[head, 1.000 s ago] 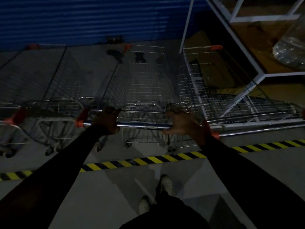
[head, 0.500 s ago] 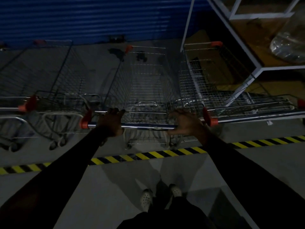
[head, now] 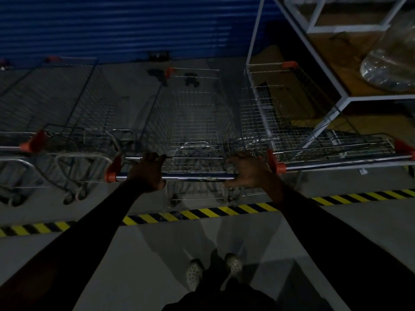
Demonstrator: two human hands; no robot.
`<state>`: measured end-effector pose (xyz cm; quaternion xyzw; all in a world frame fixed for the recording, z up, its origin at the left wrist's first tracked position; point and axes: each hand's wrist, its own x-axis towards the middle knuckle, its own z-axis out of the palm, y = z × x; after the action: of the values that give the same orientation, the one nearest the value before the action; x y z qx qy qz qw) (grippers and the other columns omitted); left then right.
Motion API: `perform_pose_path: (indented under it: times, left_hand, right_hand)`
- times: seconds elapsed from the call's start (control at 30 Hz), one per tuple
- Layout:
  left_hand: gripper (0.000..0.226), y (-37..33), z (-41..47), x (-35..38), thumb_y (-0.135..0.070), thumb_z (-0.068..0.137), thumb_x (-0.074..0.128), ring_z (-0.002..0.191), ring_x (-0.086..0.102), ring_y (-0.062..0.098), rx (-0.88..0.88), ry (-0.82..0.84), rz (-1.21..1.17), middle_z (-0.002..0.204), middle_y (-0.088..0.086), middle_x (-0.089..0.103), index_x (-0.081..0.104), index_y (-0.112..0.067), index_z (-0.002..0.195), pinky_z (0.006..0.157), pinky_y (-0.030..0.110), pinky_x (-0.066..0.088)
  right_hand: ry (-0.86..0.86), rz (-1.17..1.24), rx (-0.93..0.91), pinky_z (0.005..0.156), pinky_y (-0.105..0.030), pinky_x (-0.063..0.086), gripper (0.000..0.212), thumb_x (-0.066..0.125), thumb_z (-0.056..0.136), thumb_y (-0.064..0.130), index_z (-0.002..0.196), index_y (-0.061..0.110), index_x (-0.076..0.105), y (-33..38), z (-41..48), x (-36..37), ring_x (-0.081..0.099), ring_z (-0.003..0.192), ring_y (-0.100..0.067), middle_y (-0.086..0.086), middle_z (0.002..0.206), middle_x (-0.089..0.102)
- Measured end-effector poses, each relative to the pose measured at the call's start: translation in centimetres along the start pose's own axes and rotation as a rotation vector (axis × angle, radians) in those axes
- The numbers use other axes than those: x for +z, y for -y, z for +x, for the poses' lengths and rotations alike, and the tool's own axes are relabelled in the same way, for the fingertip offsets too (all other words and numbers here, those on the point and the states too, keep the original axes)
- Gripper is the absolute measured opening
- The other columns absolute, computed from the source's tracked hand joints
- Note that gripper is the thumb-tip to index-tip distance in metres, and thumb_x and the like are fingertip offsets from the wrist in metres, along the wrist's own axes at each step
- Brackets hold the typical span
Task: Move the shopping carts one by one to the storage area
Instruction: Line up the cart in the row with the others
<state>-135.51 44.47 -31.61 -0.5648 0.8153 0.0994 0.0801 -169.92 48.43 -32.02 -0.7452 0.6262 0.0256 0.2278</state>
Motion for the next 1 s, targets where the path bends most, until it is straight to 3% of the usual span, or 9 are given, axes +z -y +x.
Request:
perform_pose_path:
  times: [0.3, 0.43, 0.53, 0.8, 1.0]
  left_hand:
    - [0.094, -0.3, 0.0, 0.2, -0.040, 0.074, 0.076, 0.142, 0.029, 0.035, -0.030, 0.001, 0.026, 0.151, 0.013, 0.038, 0.032, -0.017, 0.154, 0.100, 0.055, 0.045]
    - [0.094, -0.5, 0.1, 0.0, -0.042, 0.077, 0.074, 0.144, 0.027, 0.034, -0.042, 0.009, 0.033, 0.153, 0.012, 0.036, 0.028, -0.018, 0.155, 0.102, 0.055, 0.044]
    - [0.093, -0.5, 0.2, 0.0, -0.044, 0.078, 0.073, 0.144, 0.026, 0.033, -0.046, 0.022, 0.043, 0.153, 0.011, 0.034, 0.026, -0.019, 0.155, 0.102, 0.054, 0.044]
    - [0.096, -0.8, 0.1, 0.4, -0.047, 0.076, 0.072, 0.144, 0.025, 0.033, -0.061, 0.045, 0.042, 0.153, 0.010, 0.033, 0.025, -0.020, 0.155, 0.101, 0.058, 0.044]
    - [0.096, -1.2, -0.1, 0.8, -0.051, 0.075, 0.070, 0.144, 0.024, 0.034, -0.067, 0.058, 0.061, 0.154, 0.010, 0.032, 0.024, -0.023, 0.155, 0.102, 0.061, 0.041]
  right_hand:
    - [-0.010, 0.012, -0.012, 0.105, -0.049, 0.043, 0.105, 0.050, 0.053, 0.092, 0.141, 0.035, 0.045, -0.1, 0.0, -0.3, 0.045, 0.133, -0.022, 0.004, 0.149, 0.045]
    - [0.000, 0.007, -0.042, 0.106, -0.046, 0.042, 0.093, 0.065, 0.062, 0.082, 0.140, 0.033, 0.049, 0.0, 0.0, -0.8, 0.044, 0.133, -0.023, 0.003, 0.149, 0.045]
    - [0.018, 0.026, -0.031, 0.108, -0.051, 0.040, 0.101, 0.056, 0.054, 0.089, 0.139, 0.035, 0.049, 0.0, -0.1, -1.0, 0.045, 0.133, -0.022, 0.005, 0.149, 0.045]
    - [-0.024, 0.019, -0.051, 0.105, -0.048, 0.043, 0.105, 0.048, 0.051, 0.096, 0.137, 0.035, 0.051, -0.3, -0.6, -0.9, 0.050, 0.129, -0.019, 0.007, 0.145, 0.049]
    - [-0.026, 0.014, -0.066, 0.099, -0.036, 0.041, 0.092, 0.064, 0.061, 0.085, 0.139, 0.038, 0.051, -0.6, -0.9, -1.1, 0.050, 0.129, -0.020, 0.005, 0.146, 0.048]
